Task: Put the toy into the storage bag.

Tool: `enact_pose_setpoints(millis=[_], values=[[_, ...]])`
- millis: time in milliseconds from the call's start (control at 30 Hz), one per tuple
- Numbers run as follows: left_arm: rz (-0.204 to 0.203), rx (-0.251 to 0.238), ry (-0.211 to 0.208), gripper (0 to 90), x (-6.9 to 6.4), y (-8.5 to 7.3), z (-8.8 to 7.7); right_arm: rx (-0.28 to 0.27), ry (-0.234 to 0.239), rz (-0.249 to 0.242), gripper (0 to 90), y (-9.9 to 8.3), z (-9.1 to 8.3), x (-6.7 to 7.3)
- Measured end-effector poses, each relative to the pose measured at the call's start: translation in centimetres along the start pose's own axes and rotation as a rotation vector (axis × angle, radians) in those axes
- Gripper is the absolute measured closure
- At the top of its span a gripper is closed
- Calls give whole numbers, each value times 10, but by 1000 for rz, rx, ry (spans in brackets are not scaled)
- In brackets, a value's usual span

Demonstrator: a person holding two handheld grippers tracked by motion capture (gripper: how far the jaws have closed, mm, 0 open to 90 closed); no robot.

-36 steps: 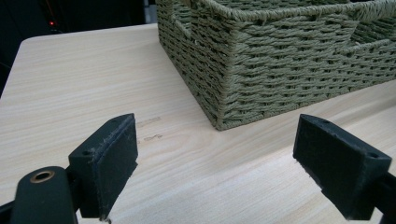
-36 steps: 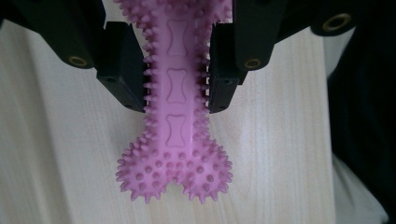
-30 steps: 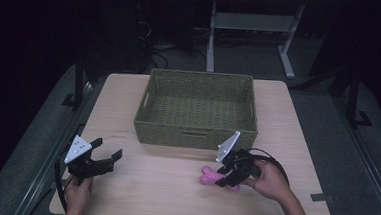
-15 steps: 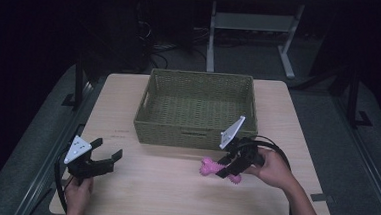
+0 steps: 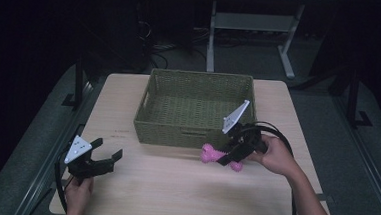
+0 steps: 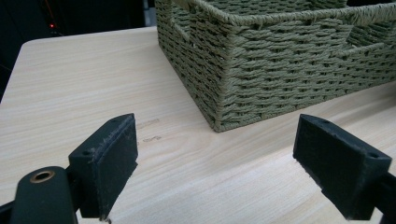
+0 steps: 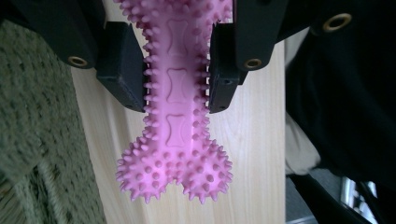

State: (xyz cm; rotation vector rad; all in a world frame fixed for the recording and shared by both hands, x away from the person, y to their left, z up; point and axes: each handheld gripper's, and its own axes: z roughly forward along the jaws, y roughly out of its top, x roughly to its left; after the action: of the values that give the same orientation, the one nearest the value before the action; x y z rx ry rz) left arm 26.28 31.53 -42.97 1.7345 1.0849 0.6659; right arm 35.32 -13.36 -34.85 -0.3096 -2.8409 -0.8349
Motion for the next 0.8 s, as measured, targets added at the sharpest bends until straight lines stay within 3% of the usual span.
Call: enact_pose_setpoints(millis=[500, 800], values=[[9, 2, 1, 133, -1, 0, 0, 15, -26, 11, 582, 16, -28, -12], [7, 4, -4, 133, -1, 0, 1, -5, -24, 27, 581, 25, -44, -25]])
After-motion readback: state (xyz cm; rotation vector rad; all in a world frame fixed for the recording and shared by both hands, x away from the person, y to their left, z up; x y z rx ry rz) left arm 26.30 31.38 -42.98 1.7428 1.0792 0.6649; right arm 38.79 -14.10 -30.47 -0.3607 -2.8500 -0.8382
